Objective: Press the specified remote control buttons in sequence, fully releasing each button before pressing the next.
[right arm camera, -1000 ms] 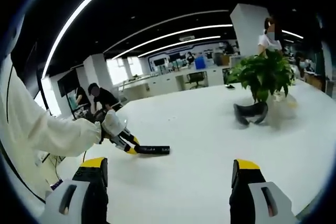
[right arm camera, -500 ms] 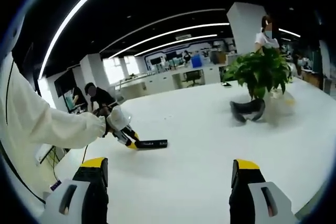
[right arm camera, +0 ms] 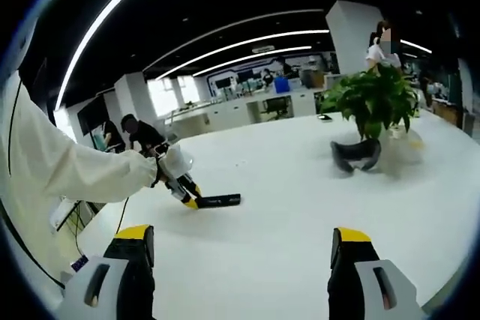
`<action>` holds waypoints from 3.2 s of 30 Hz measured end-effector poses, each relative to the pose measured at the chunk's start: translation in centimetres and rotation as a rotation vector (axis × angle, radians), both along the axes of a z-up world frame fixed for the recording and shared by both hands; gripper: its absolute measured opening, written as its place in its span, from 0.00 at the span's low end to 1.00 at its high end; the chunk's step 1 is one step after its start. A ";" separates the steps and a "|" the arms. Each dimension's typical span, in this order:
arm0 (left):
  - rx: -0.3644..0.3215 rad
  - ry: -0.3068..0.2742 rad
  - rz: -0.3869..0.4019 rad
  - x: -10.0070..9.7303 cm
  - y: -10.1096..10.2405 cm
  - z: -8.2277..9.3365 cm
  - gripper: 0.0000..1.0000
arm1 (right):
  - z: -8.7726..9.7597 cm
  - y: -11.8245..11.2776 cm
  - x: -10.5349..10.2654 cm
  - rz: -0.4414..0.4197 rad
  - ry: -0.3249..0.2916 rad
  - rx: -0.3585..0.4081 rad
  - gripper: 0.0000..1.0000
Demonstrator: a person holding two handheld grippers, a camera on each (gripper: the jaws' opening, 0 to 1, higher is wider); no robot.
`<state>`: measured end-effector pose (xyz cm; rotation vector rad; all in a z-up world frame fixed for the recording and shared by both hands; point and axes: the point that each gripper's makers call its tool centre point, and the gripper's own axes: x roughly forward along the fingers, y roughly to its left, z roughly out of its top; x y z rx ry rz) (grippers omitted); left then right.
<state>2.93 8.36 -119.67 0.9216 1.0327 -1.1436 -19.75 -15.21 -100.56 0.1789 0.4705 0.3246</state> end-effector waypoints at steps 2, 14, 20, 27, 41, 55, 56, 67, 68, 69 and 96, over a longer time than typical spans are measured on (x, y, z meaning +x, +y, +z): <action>-0.011 -0.002 -0.011 -0.2 -0.1 0.1 0.25 | 0.1 0.1 0.1 0.004 -0.003 0.002 0.98; 0.001 -0.049 0.231 -0.5 1.0 0.5 0.43 | 1.0 1.8 -0.7 0.054 -0.040 -0.033 0.99; -0.121 -0.126 0.296 -0.8 0.6 3.2 0.53 | 1.6 1.6 -1.0 0.043 -0.062 0.000 0.99; -0.290 -0.196 0.404 -3.0 0.2 7.2 0.68 | 2.0 1.6 -1.5 0.041 -0.074 0.019 0.99; -0.488 -0.254 0.553 -9.5 1.2 11.9 0.93 | 1.1 2.3 -3.2 0.108 -0.055 0.009 0.99; -0.680 -0.338 0.738 -15.0 2.9 16.0 1.00 | 0.1 1.1 -3.5 0.100 -0.050 -0.010 0.99; -0.699 -0.340 0.750 -15.6 2.9 16.3 1.00 | 0.2 1.2 -3.5 0.099 -0.053 -0.009 0.99; -0.769 -0.391 0.854 -20.7 4.1 17.4 1.00 | 0.9 1.4 -4.3 0.094 -0.094 0.003 0.99; -0.766 -0.392 0.866 -21.2 4.3 17.3 1.00 | 0.9 1.4 -4.3 0.090 -0.095 0.005 0.99; -0.767 -0.394 0.870 -21.6 4.3 17.2 1.00 | 0.9 1.3 -4.3 0.088 -0.094 0.006 0.99; -0.835 -0.475 0.962 -27.8 5.3 17.8 1.00 | 0.1 1.0 -5.2 0.095 -0.078 -0.036 0.99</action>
